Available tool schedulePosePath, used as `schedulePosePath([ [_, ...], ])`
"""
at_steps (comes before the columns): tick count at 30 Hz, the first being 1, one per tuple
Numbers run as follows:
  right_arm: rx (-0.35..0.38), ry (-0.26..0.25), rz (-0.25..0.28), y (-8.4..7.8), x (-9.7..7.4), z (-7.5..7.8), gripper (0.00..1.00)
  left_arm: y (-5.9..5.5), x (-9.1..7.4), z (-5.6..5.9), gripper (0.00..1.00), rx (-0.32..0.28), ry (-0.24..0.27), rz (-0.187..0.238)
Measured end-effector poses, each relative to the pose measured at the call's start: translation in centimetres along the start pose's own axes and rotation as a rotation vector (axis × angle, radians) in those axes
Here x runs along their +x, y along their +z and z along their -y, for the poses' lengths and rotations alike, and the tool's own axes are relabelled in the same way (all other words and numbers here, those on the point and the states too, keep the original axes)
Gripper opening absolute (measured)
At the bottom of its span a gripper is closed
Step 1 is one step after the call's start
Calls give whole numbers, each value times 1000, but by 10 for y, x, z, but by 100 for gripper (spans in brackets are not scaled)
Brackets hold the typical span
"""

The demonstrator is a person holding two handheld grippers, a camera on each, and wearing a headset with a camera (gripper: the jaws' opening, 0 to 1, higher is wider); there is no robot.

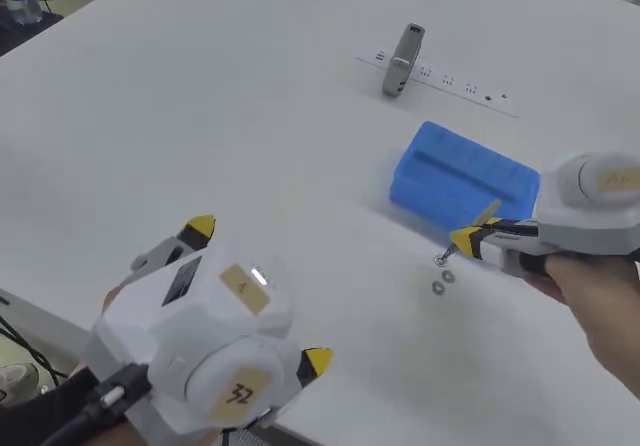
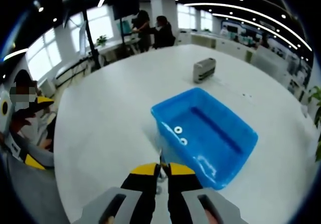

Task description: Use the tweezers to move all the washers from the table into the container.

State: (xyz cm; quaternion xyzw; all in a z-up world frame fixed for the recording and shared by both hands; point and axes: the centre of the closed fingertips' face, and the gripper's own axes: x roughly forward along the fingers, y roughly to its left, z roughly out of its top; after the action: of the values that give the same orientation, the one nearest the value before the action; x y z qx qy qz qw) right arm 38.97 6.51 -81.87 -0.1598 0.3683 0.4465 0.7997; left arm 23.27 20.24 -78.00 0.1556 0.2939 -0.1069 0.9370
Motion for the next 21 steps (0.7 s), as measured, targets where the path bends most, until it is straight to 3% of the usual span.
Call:
schedulePosePath([
  [11,-15,-11,19,-2,1,1,3,0,0,1,96,5,-2,-2],
  [17,-9,-17,-3,-1,2,2,2,0,0,0,96,4,0,0],
  [21,-17,-18,6,4,-5,0,2,0,0,-1,96,2,2,2],
])
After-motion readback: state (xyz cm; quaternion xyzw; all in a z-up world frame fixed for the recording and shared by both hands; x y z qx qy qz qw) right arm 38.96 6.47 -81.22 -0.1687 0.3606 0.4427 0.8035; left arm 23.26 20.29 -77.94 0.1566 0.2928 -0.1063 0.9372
